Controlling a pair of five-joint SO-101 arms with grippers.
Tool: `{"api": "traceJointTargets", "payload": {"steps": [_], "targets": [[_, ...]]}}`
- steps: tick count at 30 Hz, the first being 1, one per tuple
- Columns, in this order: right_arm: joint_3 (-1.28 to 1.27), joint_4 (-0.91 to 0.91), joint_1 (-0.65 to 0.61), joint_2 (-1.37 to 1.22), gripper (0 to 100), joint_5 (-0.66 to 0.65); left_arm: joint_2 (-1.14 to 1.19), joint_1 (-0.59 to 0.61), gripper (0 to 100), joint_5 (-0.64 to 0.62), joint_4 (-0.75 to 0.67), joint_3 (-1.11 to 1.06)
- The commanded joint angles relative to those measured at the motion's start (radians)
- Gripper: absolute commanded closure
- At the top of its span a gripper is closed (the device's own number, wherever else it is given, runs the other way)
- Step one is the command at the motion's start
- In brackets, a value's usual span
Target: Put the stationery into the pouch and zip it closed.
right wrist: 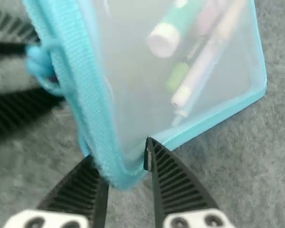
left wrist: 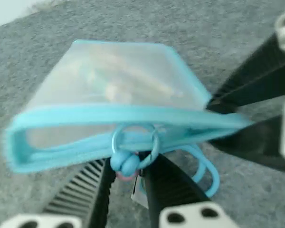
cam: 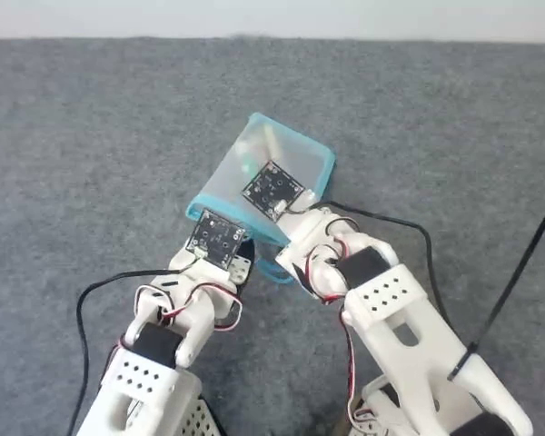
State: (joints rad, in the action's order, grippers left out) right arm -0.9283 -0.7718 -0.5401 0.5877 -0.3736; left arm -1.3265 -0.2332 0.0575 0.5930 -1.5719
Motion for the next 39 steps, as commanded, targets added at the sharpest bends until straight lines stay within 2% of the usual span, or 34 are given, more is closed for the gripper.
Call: {"api": "traceJointTargets", "payload": {"steps": [1,6,13,26,39], "targets": [[-0.031,-0.002,0.079,-0.021,99.3,-0.025,0.008,0.046,99,0.009,-0.041,0.028],[-0.031,-0.002,0.124,-0.021,99.3,-0.029,0.008,0.064,99,0.009,-0.041,0.028],[-0.031,-0.002,0.191,-0.021,99.3,-0.029,0.008,0.176,99,0.003,-0.054,0.038],[-0.051,-0.005,0.351,-0.022,99.3,-0.034,0.008,0.189,99,0.005,-0.054,0.036],[-0.075,-0.004,0.516,-0.022,99.3,-0.117,0.008,0.190,99,0.005,-0.052,0.035]]}}
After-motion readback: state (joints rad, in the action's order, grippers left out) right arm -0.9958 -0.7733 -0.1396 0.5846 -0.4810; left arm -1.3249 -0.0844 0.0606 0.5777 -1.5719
